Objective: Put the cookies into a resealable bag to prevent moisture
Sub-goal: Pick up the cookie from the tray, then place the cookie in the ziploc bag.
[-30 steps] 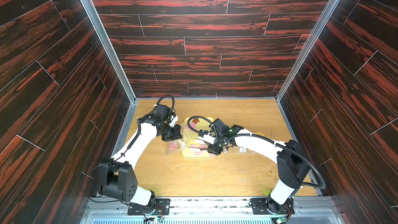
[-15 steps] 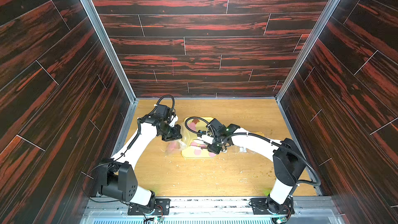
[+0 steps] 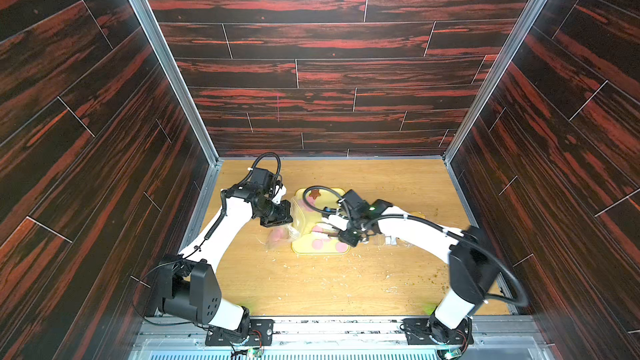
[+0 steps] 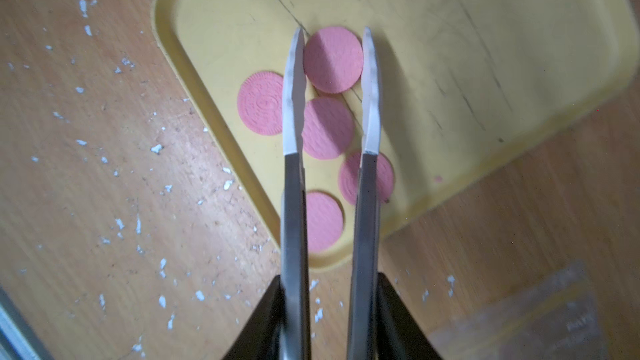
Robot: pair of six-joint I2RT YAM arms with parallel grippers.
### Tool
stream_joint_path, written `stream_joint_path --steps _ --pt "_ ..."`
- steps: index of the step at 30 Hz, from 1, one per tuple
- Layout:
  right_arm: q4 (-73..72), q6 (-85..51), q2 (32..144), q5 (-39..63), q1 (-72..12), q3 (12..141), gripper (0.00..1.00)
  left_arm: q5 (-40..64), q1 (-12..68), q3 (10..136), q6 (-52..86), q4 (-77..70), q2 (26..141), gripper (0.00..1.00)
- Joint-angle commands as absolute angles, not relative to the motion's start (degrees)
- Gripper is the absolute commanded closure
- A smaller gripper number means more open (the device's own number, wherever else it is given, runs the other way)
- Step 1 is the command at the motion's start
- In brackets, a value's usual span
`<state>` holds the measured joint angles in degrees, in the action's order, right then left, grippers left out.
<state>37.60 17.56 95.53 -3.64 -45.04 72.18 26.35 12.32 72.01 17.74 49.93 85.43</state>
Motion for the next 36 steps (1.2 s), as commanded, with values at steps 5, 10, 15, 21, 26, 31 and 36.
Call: stream_joint_path --steps 5,10,15,21,26,31,36 --pt "35.4 16.5 82.2 1.2 -42.2 70.2 0.60 26.5 12.0 72.0 16.4 50.9 84.5 1.00" --pt "32.3 16.7 80.1 12.5 -42.2 70.6 0.59 26.7 12.0 72.1 16.7 50.9 84.7 1.00" --pt "30.6 16.9 84.5 16.6 -42.4 72.8 0.59 26.7 12.0 72.3 16.8 51.0 84.1 1.00" --pt "30.7 17.8 89.7 17.4 -42.4 75.8 0.57 26.3 12.0 72.3 16.8 51.4 83.3 1.00" --pt "29.8 17.9 89.1 19.5 -42.4 75.7 0.51 26.4 12.0 72.7 16.8 51.3 83.8 1.00" --pt "29.8 17.8 87.2 19.3 -41.9 74.2 0.48 26.9 12.0 73.1 16.7 51.3 84.3 1.00" --pt "30.9 16.4 81.8 14.2 -38.6 69.7 0.48 26.3 12.0 73.3 16.7 51.5 84.0 1.00"
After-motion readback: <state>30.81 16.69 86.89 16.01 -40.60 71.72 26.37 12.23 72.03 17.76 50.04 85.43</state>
